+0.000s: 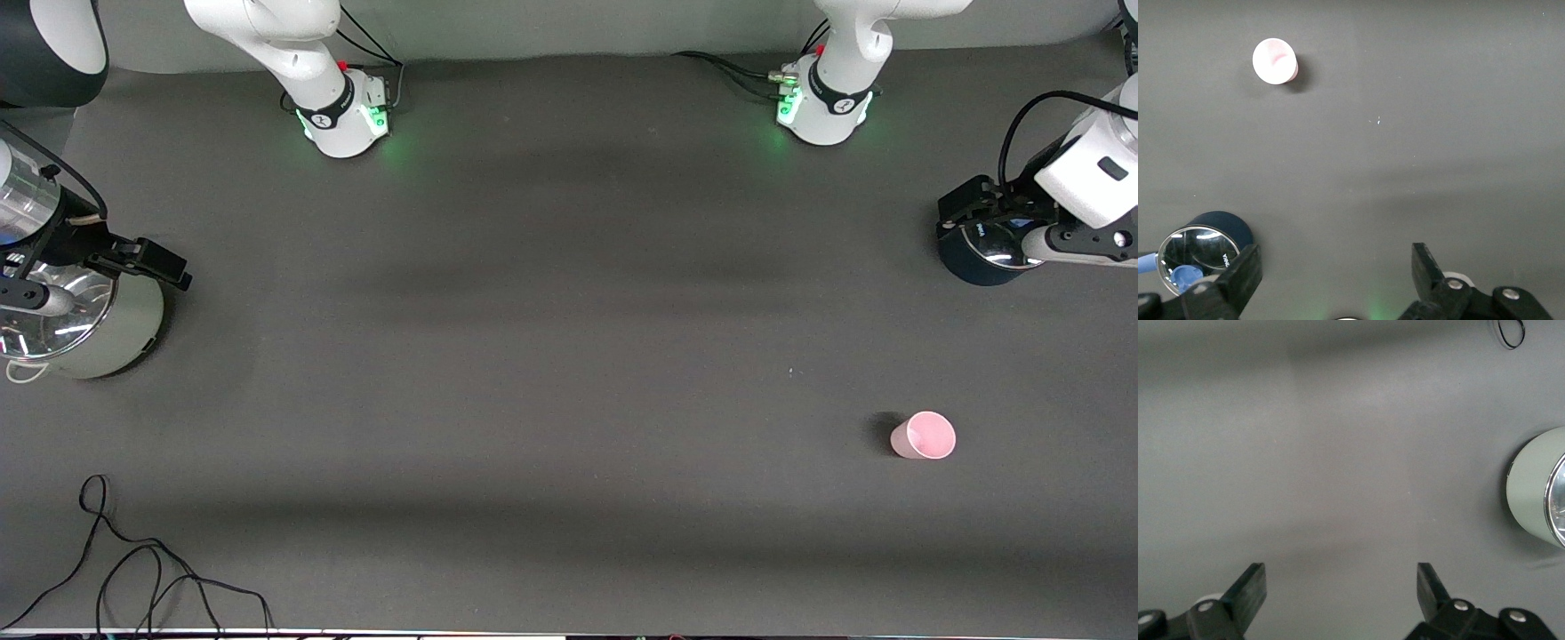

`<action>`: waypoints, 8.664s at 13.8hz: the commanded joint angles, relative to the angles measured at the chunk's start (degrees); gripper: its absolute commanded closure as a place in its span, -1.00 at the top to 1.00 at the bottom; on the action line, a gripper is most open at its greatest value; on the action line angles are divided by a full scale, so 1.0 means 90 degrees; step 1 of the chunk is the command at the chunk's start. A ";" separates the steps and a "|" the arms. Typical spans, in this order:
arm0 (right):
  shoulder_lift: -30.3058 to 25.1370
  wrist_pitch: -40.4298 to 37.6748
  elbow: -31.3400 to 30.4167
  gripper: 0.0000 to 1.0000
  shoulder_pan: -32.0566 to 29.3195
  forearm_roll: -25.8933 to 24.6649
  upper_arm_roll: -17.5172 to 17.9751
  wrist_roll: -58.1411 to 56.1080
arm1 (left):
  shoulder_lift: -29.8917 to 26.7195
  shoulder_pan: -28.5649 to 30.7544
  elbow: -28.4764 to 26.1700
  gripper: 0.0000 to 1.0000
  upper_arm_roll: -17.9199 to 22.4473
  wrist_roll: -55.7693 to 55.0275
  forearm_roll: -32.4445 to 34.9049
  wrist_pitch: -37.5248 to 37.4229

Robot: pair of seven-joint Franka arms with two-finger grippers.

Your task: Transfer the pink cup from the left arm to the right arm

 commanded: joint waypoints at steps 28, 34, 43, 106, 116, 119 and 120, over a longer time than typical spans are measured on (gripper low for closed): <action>0.0036 -0.0217 0.0110 1.00 -0.0066 0.0162 -0.0101 -0.0083 | 0.0869 0.1757 0.0707 1.00 0.0041 0.4059 -0.0609 0.0274; 0.0017 -0.0246 0.0109 1.00 -0.0037 0.0171 -0.0121 -0.0073 | 0.1992 0.3175 0.0785 1.00 0.0041 0.7159 -0.2271 0.0441; 0.0017 -0.0373 0.0158 1.00 -0.0056 0.0181 -0.0199 -0.0074 | 0.4208 0.3958 0.0736 1.00 0.0031 1.1280 -0.4517 0.1250; 0.0046 -0.0412 0.0207 1.00 0.0003 0.0181 -0.0248 0.0005 | 0.5753 0.3753 -0.0583 1.00 -0.1228 1.5307 -0.9412 0.3927; 0.0046 -0.0412 0.0207 1.00 -0.0007 0.0181 -0.0248 -0.0005 | 0.5763 0.3733 -0.0407 -0.26 -0.1248 1.5288 -0.9353 0.3917; 0.0046 -0.0412 0.0207 1.00 -0.0007 0.0181 -0.0248 -0.0015 | 0.5656 0.3714 -0.0261 -0.28 -0.1238 1.5084 -0.9236 0.3976; 0.0046 -0.0412 0.0207 1.00 -0.0007 0.0181 -0.0248 -0.0015 | 0.5608 0.3714 -0.0173 -0.32 -0.1238 1.4851 -0.9129 0.4015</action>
